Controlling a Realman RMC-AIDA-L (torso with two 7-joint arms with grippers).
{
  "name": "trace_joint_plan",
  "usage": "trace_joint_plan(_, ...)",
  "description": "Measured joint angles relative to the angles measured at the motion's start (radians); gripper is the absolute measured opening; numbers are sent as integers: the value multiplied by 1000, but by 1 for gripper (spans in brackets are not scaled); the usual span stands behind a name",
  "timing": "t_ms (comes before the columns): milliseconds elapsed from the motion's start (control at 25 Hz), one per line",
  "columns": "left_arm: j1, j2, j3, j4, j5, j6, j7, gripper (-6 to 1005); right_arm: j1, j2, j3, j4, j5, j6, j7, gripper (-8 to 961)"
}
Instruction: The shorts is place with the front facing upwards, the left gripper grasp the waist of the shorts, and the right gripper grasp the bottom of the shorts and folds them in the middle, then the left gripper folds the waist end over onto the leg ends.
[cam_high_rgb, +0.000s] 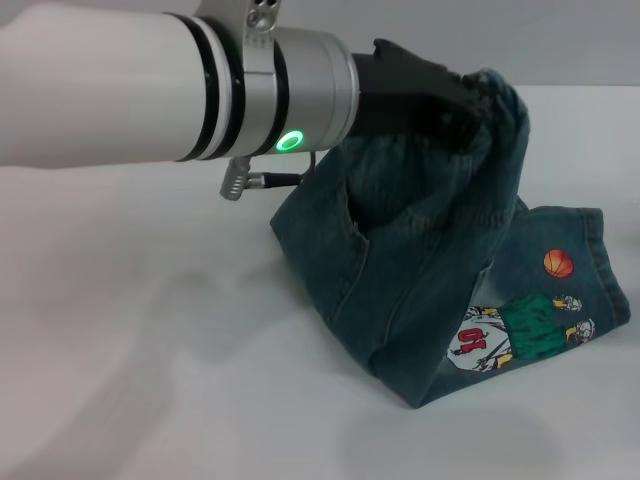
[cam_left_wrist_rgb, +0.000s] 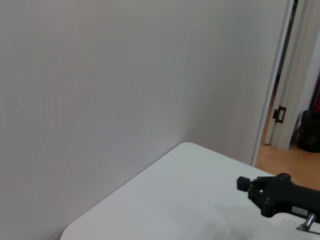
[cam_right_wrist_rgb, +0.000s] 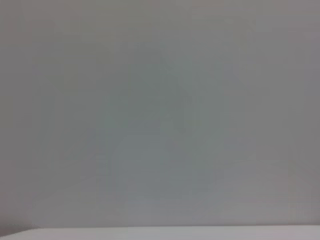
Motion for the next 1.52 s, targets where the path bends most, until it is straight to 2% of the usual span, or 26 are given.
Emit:
trace_joint_plan(240, -5, 1, 31, 28, -24, 80, 13, 99, 33, -2, -11, -29, -14, -5, 1, 5)
trace_joint_plan(440, -4, 1, 103, 119, -30, 237, 31, 109, 30, -4, -4, -24, -14, -3, 3, 6)
trace_joint_plan(600, -4, 0, 236, 243, -62, 444, 71, 117, 26, -4, -1, -23, -14, 1, 6, 6)
trace_joint_plan(800, -39, -4, 429, 388, -132, 716, 97, 127, 25, -3, -7, -17, -11, 3, 8, 6)
trace_joint_plan(960, -56, -4, 492, 419, -137, 797, 95, 197, 18, -3, -15, -1, -12, 6, 10, 6)
trace_joint_plan(1200, -53, -3, 499, 432, -137, 828, 96, 302, -1, -4, -33, 16, -18, 33, 14, 6)
trace_joint_plan(1240, -43, -1, 497, 434, -132, 847, 99, 319, -9, -3, -34, 16, -27, 56, 14, 6)
trace_joint_plan(1400, 2, 2, 484, 458, -121, 924, 125, 508, -61, 1, -33, 18, -72, 187, 9, 7)
trace_joint_plan(1480, 86, 2, 451, 565, -79, 1136, 168, 588, -88, 4, -39, 17, -74, 230, 8, 7)
trace_joint_plan(1520, 86, 2, 451, 565, -79, 1136, 168, 621, -101, 5, -43, 12, -73, 246, 8, 7)
